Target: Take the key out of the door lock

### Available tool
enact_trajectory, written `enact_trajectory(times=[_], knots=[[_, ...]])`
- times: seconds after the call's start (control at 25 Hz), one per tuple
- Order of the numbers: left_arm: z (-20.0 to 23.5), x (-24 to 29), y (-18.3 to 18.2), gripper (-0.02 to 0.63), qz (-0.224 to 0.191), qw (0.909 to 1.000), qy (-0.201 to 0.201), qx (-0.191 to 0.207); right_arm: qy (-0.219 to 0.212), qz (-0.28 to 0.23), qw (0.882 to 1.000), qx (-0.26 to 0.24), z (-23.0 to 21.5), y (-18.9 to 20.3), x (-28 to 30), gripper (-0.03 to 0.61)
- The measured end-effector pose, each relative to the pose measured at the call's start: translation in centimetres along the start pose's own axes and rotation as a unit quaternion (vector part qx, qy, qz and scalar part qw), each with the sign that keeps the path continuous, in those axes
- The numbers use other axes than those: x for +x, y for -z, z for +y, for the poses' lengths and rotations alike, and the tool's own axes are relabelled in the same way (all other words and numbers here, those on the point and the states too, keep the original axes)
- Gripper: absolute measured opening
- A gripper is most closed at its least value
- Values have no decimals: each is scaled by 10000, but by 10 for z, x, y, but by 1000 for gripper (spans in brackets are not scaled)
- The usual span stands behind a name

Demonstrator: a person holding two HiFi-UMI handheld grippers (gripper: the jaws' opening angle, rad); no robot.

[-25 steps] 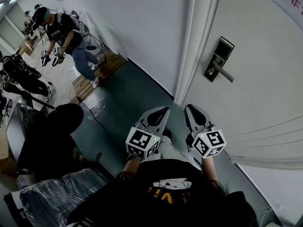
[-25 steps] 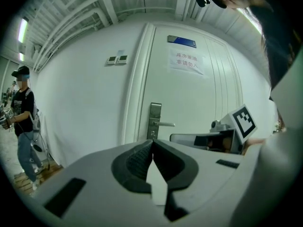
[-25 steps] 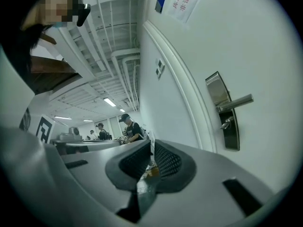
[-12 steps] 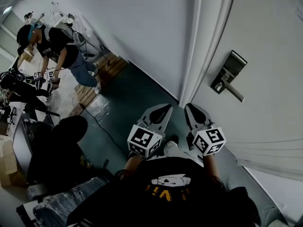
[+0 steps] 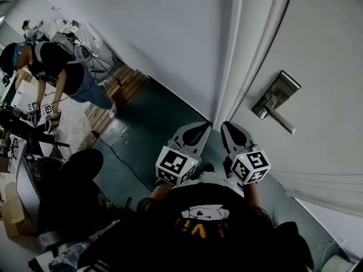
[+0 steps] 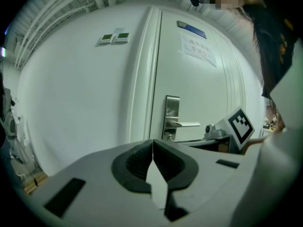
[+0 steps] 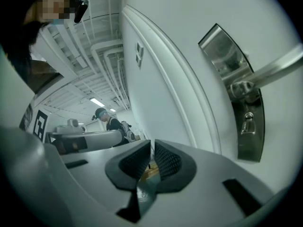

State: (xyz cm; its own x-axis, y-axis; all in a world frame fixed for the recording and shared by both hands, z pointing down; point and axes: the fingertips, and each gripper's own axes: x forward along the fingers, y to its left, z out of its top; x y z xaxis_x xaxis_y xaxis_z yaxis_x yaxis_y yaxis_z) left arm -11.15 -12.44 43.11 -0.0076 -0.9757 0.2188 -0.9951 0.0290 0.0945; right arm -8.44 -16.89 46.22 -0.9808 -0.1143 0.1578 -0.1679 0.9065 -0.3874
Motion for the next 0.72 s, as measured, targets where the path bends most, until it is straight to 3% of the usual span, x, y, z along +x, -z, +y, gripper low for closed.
enact_trajectory(times=[0.32,0.72], knots=[[-11,24,-8,9,-16,9988,415,242,250,-26,9996,94,-18,-1,-2,11],[-21,43,-17,9,-6,9957,898,211,769,-172,9967,201,-37,-4,-18,11]])
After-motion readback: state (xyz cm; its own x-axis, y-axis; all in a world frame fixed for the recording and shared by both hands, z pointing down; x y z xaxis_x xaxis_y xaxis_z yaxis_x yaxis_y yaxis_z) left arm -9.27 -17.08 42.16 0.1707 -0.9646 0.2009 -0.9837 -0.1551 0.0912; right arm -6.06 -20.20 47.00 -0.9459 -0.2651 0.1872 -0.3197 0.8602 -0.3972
